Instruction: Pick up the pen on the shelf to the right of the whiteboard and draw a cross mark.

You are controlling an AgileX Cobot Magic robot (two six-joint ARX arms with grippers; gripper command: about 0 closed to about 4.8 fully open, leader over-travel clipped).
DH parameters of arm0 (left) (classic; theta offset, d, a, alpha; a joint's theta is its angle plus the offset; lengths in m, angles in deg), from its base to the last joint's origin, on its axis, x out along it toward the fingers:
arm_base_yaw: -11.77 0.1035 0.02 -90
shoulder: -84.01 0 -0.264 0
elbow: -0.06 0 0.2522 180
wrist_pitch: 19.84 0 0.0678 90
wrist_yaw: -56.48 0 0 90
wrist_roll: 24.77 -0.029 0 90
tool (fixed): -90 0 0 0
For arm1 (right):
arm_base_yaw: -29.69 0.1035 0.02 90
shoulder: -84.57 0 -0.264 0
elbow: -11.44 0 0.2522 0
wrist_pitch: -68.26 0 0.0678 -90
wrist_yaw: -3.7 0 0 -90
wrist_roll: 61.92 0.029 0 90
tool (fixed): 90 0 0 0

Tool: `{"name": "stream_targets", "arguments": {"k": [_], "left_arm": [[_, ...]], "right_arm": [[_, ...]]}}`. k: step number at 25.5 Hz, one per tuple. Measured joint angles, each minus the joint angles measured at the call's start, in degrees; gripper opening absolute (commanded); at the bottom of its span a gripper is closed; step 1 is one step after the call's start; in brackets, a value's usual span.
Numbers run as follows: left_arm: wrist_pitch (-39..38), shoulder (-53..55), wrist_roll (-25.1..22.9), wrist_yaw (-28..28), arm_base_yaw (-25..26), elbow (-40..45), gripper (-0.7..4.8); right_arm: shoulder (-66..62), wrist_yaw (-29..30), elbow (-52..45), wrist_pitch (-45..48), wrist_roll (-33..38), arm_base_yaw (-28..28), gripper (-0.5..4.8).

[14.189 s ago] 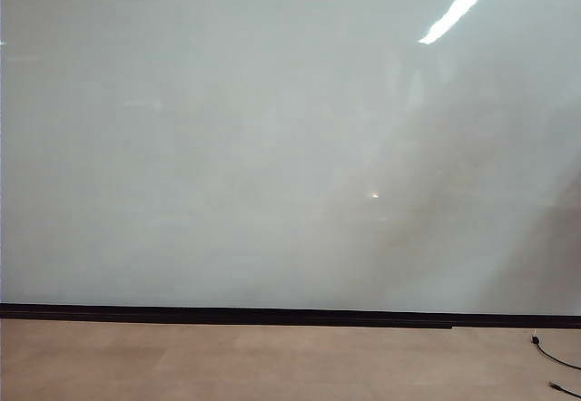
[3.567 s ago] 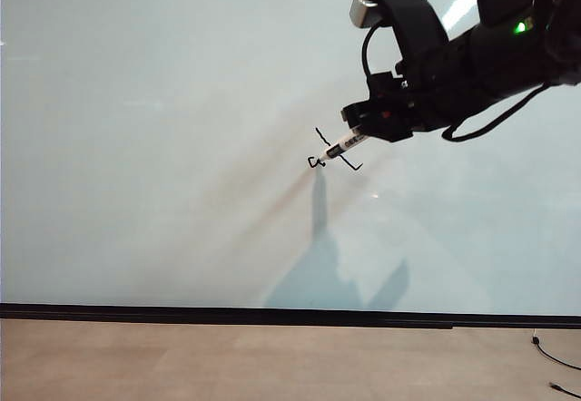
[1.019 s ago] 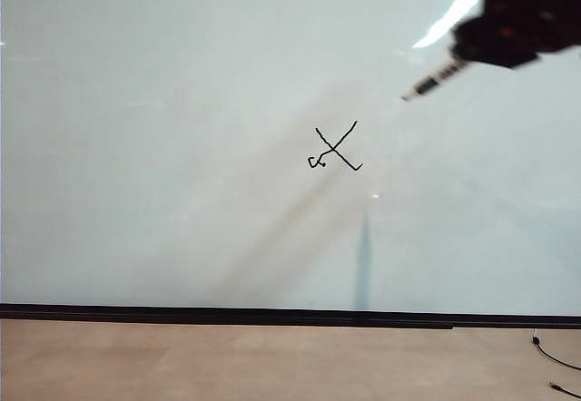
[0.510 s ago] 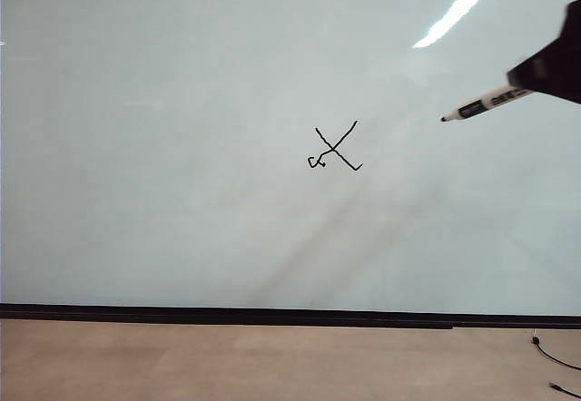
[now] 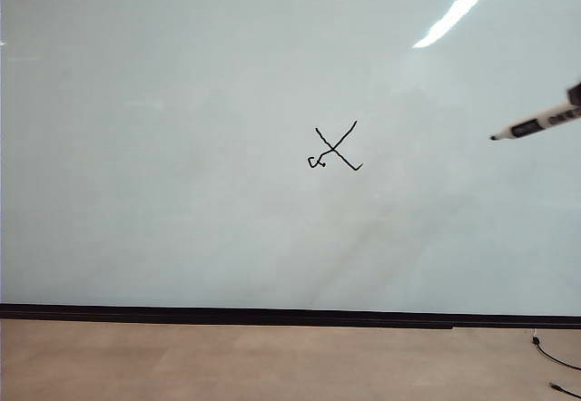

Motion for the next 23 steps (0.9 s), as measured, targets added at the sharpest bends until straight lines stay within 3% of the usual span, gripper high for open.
{"name": "stream_targets", "arguments": {"k": [7,13,23], "left_arm": [[0.00,0.00,-0.02,-0.02,0.00,0.00,-0.04],[0.00,0.00,-0.02,0.00,0.00,0.00,-0.04],[0.00,0.00,-0.02,0.00,0.00,0.00,-0.04]], "right_arm": [[15.21,-0.72,0.07,-14.38,0.46,-2.67,-0.04],[14.64,1.18,0.04,-16.87,1.20,-7.96,-0.04],[14.69,16.70,0.07,-13.16,3.74,-33.66,-0.04]]}}
